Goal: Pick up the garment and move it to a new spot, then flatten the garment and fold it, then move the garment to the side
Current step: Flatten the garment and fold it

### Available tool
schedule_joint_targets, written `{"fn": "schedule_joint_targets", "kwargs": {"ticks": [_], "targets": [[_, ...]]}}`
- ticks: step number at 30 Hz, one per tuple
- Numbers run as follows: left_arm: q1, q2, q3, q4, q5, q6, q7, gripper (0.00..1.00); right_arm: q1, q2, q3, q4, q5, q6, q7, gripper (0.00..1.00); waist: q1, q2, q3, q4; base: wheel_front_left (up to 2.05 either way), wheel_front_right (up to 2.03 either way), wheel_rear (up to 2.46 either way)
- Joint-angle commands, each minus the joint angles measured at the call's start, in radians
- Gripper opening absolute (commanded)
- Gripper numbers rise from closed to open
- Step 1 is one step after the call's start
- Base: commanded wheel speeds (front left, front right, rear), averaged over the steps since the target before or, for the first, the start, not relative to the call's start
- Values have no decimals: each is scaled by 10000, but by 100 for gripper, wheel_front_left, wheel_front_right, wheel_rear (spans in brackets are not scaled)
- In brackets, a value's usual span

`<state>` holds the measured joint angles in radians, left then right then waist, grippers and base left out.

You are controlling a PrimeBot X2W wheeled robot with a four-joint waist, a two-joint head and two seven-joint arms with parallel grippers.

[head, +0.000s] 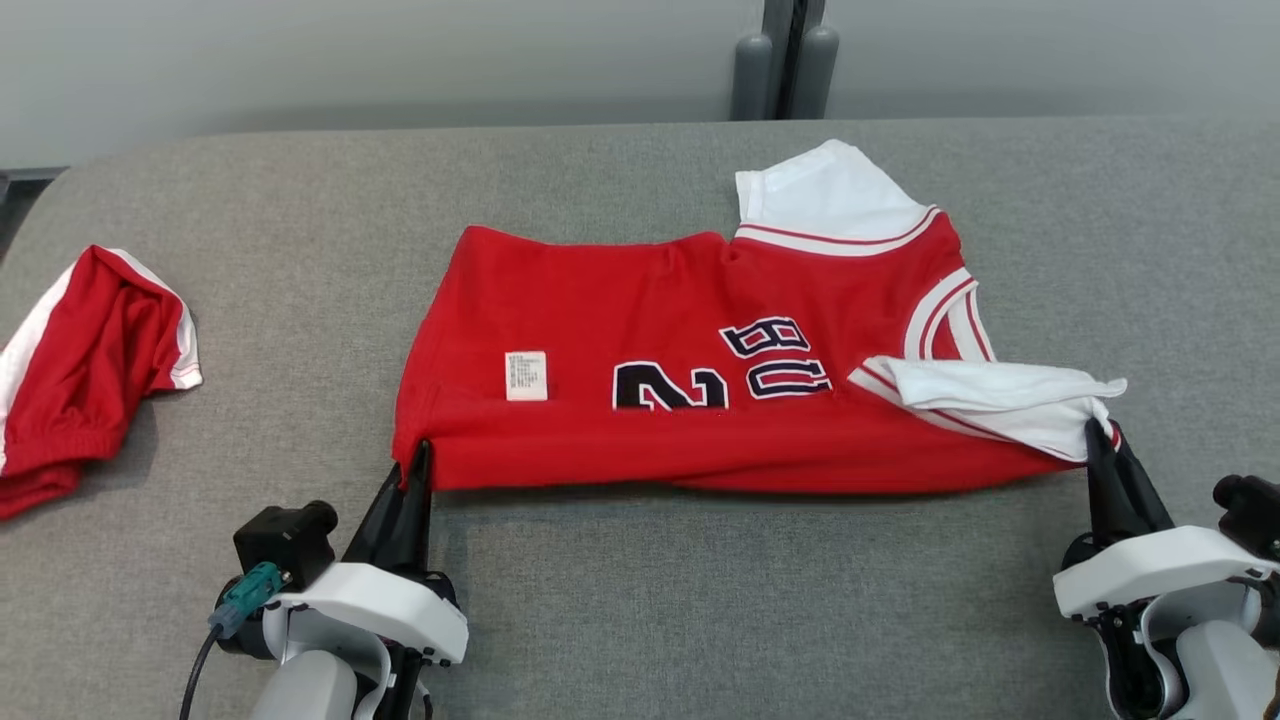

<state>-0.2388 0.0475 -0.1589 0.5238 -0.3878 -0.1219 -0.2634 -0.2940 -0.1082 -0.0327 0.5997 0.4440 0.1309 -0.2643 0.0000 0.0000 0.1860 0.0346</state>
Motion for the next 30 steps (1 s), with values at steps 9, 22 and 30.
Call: {"fn": "schedule_joint_targets", "kwargs": {"ticks": [9,22,30], "targets": [[938,61,197,-95,71,-72,-19,0,-22,-391,547,881,535,-3,-2,0,0,0,-1584,-40,0,0,0],[2568,69,54,419,-153,217,-19,0,1517,-557,1208,1464,1339,-4,0,0,0,0,-1890,-20,0,0,0],[2097,52,-39,762,103,500,-19,100,1046,-334,1212,1885,792,-3,-1,100,0,0,-1336,-13,0,0,0]]}}
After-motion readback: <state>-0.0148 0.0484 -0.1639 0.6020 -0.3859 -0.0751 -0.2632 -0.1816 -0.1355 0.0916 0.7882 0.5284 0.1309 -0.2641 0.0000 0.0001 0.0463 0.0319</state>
